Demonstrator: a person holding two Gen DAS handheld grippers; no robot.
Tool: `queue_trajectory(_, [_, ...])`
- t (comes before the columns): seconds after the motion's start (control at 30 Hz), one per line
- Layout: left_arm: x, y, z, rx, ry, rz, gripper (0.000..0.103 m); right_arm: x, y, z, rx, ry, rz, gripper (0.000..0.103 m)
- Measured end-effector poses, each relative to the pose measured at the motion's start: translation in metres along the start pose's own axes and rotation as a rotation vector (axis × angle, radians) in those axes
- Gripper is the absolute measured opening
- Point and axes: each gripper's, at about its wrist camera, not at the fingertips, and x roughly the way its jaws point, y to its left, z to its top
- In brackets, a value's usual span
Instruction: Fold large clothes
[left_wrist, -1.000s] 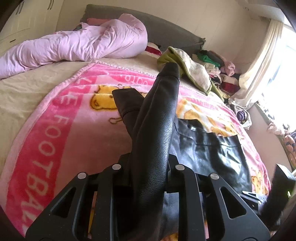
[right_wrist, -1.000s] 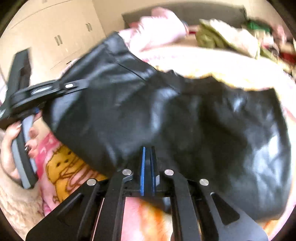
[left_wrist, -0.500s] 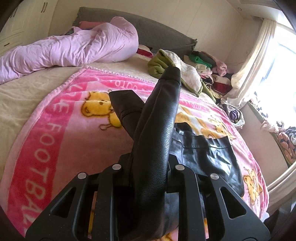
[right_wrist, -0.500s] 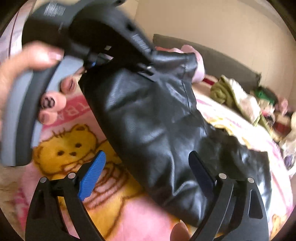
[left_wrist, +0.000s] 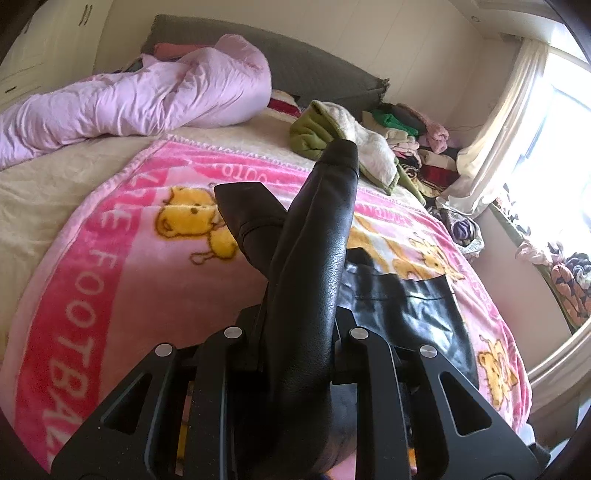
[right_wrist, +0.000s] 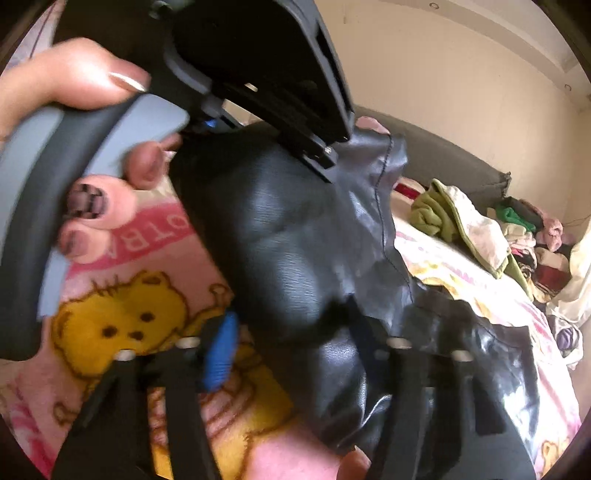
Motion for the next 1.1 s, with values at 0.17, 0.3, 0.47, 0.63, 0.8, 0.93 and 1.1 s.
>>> queue_trajectory(0.17, [-0.006,-0.022,0.004,0.027,-0.021,-0.016,0.017,-0.026,-0.014,0.003,0.06,-0.045,-0.03,0.025])
queue_trajectory(0.3, [-0.006,-0.052,0.007,0.058,-0.033,-0.033,0.023,-0.045,-0.039,0.001,0.151,-0.072,-0.062,0.021])
queue_trajectory(0.47, [-0.001,-0.088,0.006,0.067,-0.051,-0.086,0.041,-0.063,-0.071,-0.013,0.269,-0.089,-0.096,0.019])
queue_trajectory(0.63, [0.011,-0.127,-0.002,0.082,-0.067,-0.171,0.056,-0.073,-0.104,-0.041,0.464,-0.068,-0.084,0.018])
queue_trajectory(0.8, [0.022,-0.148,-0.008,0.048,-0.077,-0.251,0.077,-0.076,-0.132,-0.076,0.663,-0.028,-0.046,0.018])
queue_trajectory(0.93, [0.031,-0.145,-0.008,-0.002,-0.07,-0.243,0.079,-0.07,-0.16,-0.119,0.893,0.03,0.057,0.018])
queue_trajectory(1.1, [0.067,-0.119,-0.011,-0.053,0.038,-0.084,0.079,-0.07,-0.173,-0.144,1.024,0.052,0.19,0.035])
